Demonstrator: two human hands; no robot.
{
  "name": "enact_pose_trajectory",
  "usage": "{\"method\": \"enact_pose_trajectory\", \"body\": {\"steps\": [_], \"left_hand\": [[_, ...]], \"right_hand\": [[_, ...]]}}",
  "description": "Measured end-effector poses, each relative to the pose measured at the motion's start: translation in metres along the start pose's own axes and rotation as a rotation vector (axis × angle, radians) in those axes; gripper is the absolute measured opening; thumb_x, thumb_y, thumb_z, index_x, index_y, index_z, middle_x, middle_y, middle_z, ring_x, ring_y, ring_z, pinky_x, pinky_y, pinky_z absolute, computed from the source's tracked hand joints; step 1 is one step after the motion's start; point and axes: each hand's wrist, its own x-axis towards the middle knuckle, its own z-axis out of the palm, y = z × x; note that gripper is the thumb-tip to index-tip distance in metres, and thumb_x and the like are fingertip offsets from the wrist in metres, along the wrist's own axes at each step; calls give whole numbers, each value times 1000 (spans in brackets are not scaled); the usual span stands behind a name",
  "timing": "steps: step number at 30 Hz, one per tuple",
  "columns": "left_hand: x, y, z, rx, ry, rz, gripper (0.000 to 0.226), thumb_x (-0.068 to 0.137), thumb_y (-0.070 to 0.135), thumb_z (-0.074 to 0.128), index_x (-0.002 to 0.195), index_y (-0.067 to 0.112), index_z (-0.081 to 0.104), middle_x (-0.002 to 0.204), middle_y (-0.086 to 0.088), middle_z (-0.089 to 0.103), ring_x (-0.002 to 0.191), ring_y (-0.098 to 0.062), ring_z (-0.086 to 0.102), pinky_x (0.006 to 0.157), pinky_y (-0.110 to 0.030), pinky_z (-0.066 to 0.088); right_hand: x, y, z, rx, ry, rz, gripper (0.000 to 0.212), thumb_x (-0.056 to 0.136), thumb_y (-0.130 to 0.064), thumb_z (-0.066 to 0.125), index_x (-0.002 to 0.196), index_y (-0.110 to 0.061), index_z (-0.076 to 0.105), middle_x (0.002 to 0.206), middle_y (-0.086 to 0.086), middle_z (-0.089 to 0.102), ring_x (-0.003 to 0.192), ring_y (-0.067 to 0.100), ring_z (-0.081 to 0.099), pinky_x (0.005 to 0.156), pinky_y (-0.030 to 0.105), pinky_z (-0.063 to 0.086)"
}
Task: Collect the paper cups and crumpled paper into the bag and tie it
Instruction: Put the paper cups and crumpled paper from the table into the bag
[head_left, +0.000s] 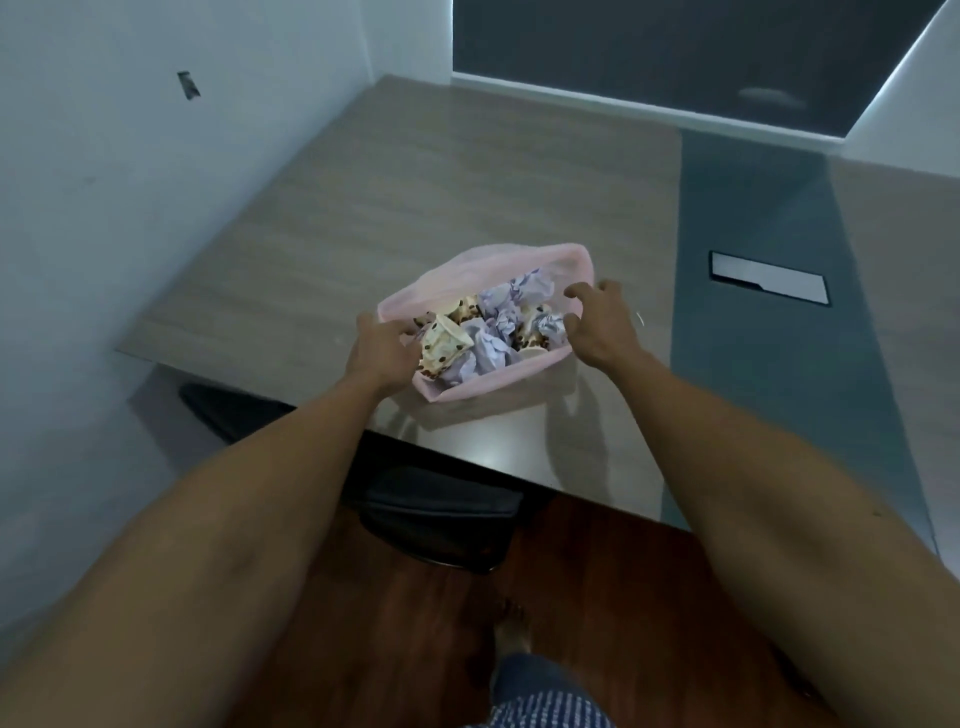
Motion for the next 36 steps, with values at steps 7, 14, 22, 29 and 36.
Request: {"method": "enact_pose_trajectory", "body": {"steps": [7,14,22,29,36], "left_hand": [[47,1,33,-47,46,-161,42,103,30,51,141,14,59,157,-19,25,126,-35,55,110,-37,39],[63,22,33,-7,237,-227,58,93,23,66,143,6,42,142,-16,41,116,-42,56,93,-49,46],[67,30,-17,38,290,-153,86,85,-2,52,161,15,14,159,-12,22,110,-46,55,88,-50,47],[21,-12,-103,36,444,-181,90,85,-1,53,162,20,9,163,-5,17,117,-42,55,88,-46,48],[-83,-74,-208,63,622,-341,88,89,1,51,163,20,7,171,0,1,135,-44,46,109,-48,38]], "right_hand": [[61,24,17,29,-54,-42,40,103,-38,50,140,-23,52,159,8,29,119,40,58,100,48,48],[94,13,10,-71,28,-135,52,98,-18,58,148,-18,43,159,3,37,118,40,60,92,48,49],[124,-40,-14,-92,-52,-283,84,88,2,50,161,-29,21,170,-6,15,113,42,61,90,46,51],[116,-144,-26,-85,-81,-453,90,87,-2,55,163,-27,13,171,-6,9,123,41,57,96,45,48],[54,-280,-20,-3,-86,-716,99,84,-8,65,163,-26,8,170,-13,1,118,41,59,92,44,47]]}}
